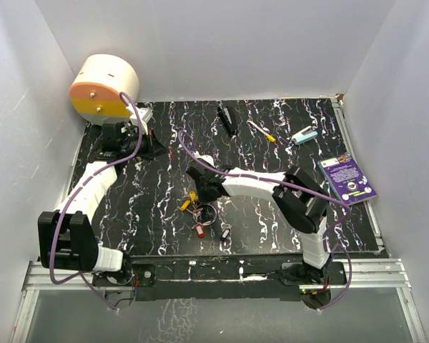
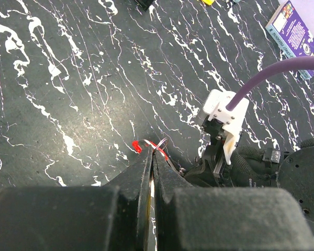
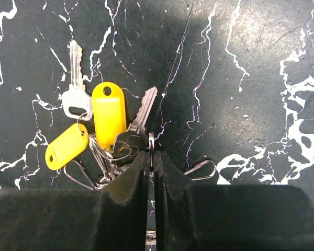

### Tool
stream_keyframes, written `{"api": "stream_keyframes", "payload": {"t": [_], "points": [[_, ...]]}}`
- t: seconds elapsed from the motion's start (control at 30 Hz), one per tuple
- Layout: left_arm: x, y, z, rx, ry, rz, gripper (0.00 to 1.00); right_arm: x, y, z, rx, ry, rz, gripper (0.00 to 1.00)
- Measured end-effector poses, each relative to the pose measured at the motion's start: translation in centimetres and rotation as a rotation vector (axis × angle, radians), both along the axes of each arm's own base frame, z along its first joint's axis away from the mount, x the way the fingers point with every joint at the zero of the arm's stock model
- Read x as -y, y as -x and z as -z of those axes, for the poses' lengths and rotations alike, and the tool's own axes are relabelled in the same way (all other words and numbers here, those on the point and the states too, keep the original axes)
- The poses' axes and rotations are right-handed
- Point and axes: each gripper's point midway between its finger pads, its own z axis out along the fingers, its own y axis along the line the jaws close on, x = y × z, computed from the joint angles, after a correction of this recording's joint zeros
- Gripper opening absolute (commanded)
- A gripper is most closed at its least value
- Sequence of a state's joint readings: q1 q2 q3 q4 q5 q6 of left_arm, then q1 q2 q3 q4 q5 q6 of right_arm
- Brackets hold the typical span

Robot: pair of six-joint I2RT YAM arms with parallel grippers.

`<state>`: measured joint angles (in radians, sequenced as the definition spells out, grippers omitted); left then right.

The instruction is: Put the keys on the keyring

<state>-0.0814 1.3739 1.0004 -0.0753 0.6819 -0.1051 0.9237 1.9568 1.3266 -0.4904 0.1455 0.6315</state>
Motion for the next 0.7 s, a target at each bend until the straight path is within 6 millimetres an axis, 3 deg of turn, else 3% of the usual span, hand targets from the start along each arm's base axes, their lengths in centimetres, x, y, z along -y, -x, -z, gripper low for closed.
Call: {"api": "stream_keyframes", "payload": {"t": [0.27,0.43,0.57,0.7], "points": [[0.2,0.3,-0.3,-0.016,0.014,0.01,0.0,0.3,-0.2,-0.1,0.043,0.002,-0.018,0.08],[1.3,0.6,-3.3,0.012,0.075,0.078,0.0,2.8,0.8,-1.3,0.117,0.01,-0.061,0.08],[2.3,1.1,-5.1,0.043,0.122,0.153,0.0,3.3,0.8,-6.4,0.236,-0.097,-0.086,0.08],[2.9,2.0,-5.1,0.064,0.12,0.221,0.0,1.6,-0.1,-14.3,0.392,-0.304,-0.118,0.08]]}}
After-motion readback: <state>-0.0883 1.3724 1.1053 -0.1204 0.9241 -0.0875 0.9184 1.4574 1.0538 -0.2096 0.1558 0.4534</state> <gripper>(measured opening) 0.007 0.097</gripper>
